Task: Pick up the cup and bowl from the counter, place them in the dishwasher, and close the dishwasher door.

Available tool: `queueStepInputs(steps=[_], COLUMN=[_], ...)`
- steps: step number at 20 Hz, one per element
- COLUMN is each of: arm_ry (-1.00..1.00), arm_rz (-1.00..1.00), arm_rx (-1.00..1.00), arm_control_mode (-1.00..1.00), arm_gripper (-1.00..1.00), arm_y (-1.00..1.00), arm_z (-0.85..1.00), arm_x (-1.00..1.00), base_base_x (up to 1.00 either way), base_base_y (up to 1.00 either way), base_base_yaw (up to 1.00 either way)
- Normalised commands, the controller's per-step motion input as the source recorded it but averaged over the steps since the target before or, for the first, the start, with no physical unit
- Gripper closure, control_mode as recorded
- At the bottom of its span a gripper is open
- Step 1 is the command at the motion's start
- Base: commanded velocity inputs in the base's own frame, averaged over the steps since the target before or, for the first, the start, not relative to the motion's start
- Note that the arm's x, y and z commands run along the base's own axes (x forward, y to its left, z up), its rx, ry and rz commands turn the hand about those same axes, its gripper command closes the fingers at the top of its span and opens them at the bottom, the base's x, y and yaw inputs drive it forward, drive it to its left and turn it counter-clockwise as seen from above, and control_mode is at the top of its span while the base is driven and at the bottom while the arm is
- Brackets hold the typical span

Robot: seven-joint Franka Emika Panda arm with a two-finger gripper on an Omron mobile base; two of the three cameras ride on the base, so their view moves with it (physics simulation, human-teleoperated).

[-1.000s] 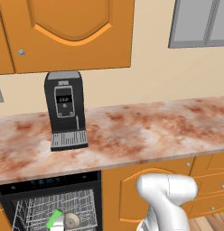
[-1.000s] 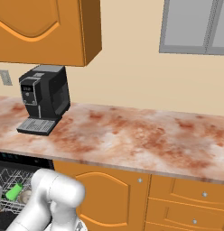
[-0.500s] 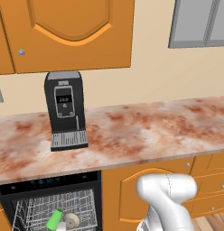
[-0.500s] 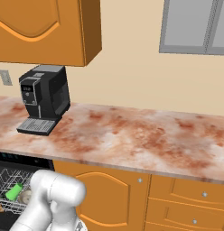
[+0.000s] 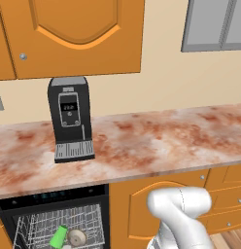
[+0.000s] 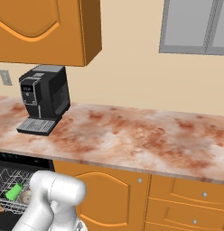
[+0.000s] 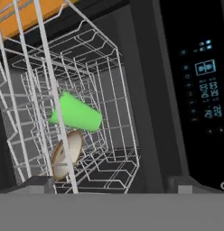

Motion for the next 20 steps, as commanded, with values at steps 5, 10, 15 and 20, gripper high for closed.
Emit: queueStepInputs(steps=[5, 10, 15, 20], arm_ry=[-0.11, -0.09, -0.03, 0.0], arm_rz=[0.0, 0.0, 0.0, 0.0], arm_rx=[0.1, 0.09, 0.02, 0.0], arm_control_mode=[-1.0, -1.0, -1.0, -1.0], arm_gripper=[-1.0, -1.0, -1.0, -1.0], arm_y=[0.21, 0.12, 0.01, 0.08], arm_z=[0.05, 0.01, -0.25, -0.52], arm_x=[-0.68, -0.66, -0.51, -0.3], base_base_x=[0.0, 0.0, 0.0, 0.0], base_base_y=[0.0, 0.0, 0.0, 0.0], base_base_yaw=[0.0, 0.0, 0.0, 0.0])
